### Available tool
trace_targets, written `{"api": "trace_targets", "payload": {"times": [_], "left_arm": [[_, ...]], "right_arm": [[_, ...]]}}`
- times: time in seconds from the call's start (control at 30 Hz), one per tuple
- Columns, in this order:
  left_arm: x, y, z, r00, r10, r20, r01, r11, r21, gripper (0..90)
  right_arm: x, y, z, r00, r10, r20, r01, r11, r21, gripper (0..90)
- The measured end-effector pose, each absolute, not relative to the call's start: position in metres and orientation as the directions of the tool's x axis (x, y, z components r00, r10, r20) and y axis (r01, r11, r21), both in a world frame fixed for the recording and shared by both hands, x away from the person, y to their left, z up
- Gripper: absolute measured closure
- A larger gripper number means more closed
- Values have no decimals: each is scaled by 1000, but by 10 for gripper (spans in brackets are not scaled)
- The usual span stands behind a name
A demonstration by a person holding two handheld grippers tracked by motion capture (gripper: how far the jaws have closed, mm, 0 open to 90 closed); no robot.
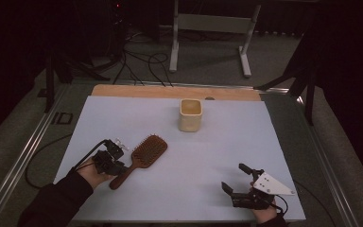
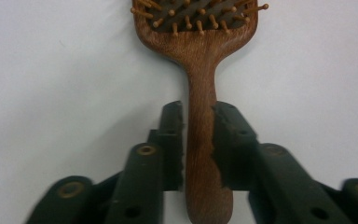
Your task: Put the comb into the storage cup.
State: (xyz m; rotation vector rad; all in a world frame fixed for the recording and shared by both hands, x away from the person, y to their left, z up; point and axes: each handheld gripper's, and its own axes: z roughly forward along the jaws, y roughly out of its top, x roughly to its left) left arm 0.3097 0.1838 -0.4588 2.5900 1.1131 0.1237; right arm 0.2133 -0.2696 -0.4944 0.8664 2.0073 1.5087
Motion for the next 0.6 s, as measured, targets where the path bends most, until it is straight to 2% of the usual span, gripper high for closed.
{"api": "trace_targets", "payload": {"times": [0.27, 0.37, 0.5, 0.57, 0.6], "left_arm": [[315, 177, -462, 671, 741, -34, 710, -628, 319, 483], [317, 173, -463, 665, 746, -32, 715, -624, 316, 377], [321, 169, -466, 670, 741, -44, 717, -630, 300, 182], [322, 167, -467, 674, 736, -56, 716, -634, 291, 139], [322, 166, -468, 676, 735, -53, 715, -638, 287, 71]], "right_arm": [[213, -270, -495, -685, 729, -2, 203, 193, 960, 92], [214, -269, -495, -685, 728, 3, 207, 191, 960, 92], [213, -270, -495, -685, 728, -2, 203, 194, 960, 92], [213, -270, -495, -685, 729, -3, 203, 195, 960, 92], [213, -270, -495, -685, 728, -2, 203, 194, 960, 92]]}}
